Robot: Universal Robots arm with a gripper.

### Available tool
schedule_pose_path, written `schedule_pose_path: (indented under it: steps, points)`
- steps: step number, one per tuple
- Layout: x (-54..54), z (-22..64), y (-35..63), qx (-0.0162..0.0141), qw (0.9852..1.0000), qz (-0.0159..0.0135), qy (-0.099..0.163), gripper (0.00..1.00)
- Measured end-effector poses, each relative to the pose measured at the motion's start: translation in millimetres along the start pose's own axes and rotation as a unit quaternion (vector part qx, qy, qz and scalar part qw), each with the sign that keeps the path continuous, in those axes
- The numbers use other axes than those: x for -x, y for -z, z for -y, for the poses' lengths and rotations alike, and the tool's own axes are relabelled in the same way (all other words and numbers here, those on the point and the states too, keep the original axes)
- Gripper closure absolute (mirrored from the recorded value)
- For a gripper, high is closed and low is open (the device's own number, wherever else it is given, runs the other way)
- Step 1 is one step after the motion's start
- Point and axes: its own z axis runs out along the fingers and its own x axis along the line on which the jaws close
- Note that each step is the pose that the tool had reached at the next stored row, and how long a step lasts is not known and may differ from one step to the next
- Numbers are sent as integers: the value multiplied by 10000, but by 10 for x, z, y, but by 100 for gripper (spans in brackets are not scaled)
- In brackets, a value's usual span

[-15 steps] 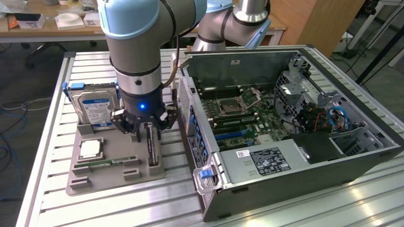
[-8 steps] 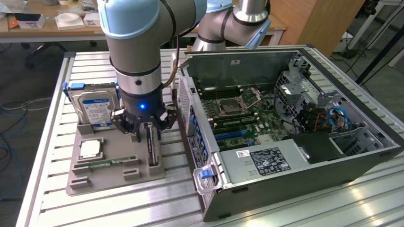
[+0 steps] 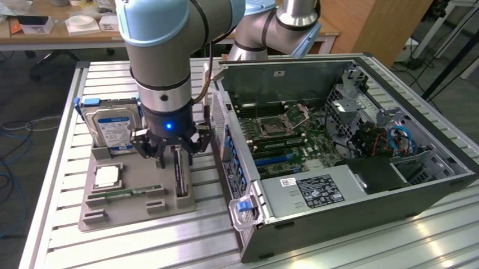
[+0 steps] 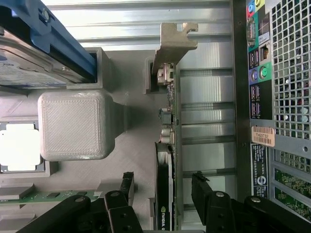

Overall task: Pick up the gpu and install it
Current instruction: 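Pick up the gpu and move the gpu toward the slot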

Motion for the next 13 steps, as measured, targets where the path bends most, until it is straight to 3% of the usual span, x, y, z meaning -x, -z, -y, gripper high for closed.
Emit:
schedule_pose_path:
  steps: [8,11,13]
  points:
    - [0,0,0,0,10000,0,0,42]
    - [0,0,0,0,10000,0,0,55]
    - [0,0,0,0,10000,0,0,55]
